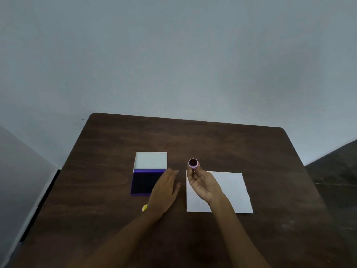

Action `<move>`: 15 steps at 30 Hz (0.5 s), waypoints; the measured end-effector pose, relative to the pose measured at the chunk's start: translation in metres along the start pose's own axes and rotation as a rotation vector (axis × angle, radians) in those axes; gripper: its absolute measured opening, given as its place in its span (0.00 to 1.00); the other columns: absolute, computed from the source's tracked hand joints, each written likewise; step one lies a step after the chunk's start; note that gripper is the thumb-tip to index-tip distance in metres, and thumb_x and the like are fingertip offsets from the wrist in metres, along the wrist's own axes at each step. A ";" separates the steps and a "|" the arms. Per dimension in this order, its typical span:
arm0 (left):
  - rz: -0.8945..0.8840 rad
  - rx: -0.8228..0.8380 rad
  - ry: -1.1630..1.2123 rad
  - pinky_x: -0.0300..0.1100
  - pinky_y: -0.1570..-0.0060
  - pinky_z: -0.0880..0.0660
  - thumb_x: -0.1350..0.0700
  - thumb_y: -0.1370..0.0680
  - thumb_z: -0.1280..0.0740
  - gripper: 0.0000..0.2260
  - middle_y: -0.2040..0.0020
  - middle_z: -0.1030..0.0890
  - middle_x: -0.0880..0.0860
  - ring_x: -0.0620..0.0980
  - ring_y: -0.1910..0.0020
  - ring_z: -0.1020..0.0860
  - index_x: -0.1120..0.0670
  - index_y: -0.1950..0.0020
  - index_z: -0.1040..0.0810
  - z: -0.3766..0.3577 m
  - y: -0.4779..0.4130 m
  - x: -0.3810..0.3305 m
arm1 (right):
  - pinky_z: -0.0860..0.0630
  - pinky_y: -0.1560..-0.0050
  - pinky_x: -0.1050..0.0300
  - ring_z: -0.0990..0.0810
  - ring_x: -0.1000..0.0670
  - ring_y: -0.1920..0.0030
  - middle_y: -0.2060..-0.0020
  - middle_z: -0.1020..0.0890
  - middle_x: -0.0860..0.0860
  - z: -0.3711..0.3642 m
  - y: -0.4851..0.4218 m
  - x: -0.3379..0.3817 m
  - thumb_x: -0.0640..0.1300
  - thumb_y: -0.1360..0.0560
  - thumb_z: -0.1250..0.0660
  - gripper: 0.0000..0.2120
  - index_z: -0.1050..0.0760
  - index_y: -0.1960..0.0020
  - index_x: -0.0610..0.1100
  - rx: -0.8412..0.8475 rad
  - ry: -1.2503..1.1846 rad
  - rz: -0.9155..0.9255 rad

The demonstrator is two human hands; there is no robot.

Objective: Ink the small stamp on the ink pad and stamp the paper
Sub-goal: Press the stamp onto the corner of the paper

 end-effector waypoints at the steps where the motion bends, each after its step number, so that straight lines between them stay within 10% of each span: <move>1: -0.008 0.028 -0.004 0.41 0.32 0.42 0.53 0.22 0.38 0.21 0.29 0.33 0.54 0.49 0.29 0.38 0.53 0.30 0.37 -0.010 0.000 -0.006 | 0.17 0.66 0.58 0.20 0.46 0.54 0.57 0.18 0.39 0.006 0.000 0.008 0.35 0.26 0.37 0.06 0.26 0.51 0.34 -0.017 0.002 0.027; 8: 0.031 0.198 -0.044 0.40 0.32 0.57 0.38 0.26 0.41 0.38 0.24 0.56 0.50 0.46 0.26 0.56 0.49 0.27 0.61 -0.069 0.008 -0.016 | 0.19 0.57 0.59 0.16 0.50 0.57 0.60 0.14 0.43 0.044 -0.001 0.056 0.37 0.26 0.36 0.08 0.22 0.50 0.37 -0.098 0.114 0.176; 11: 0.047 0.195 -0.120 0.40 0.33 0.63 0.35 0.27 0.43 0.40 0.24 0.59 0.51 0.46 0.26 0.58 0.50 0.29 0.66 -0.077 0.008 -0.012 | 0.23 0.47 0.61 0.18 0.52 0.52 0.56 0.16 0.48 0.054 0.000 0.067 0.42 0.27 0.33 0.05 0.20 0.54 0.43 -0.226 0.517 0.300; 15: -0.001 0.193 -0.210 0.41 0.32 0.65 0.32 0.28 0.47 0.40 0.24 0.55 0.51 0.48 0.26 0.56 0.52 0.27 0.60 -0.083 0.010 -0.012 | 0.28 0.61 0.67 0.22 0.53 0.55 0.59 0.18 0.53 0.049 -0.002 0.075 0.48 0.31 0.29 0.06 0.20 0.59 0.45 -0.398 0.952 0.517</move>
Point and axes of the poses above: each hand's wrist, its own y-axis away from the middle knuckle, its own z-axis out of the back of the hand, x = y × z, the point moved 9 cm from there along -y, towards the middle knuckle
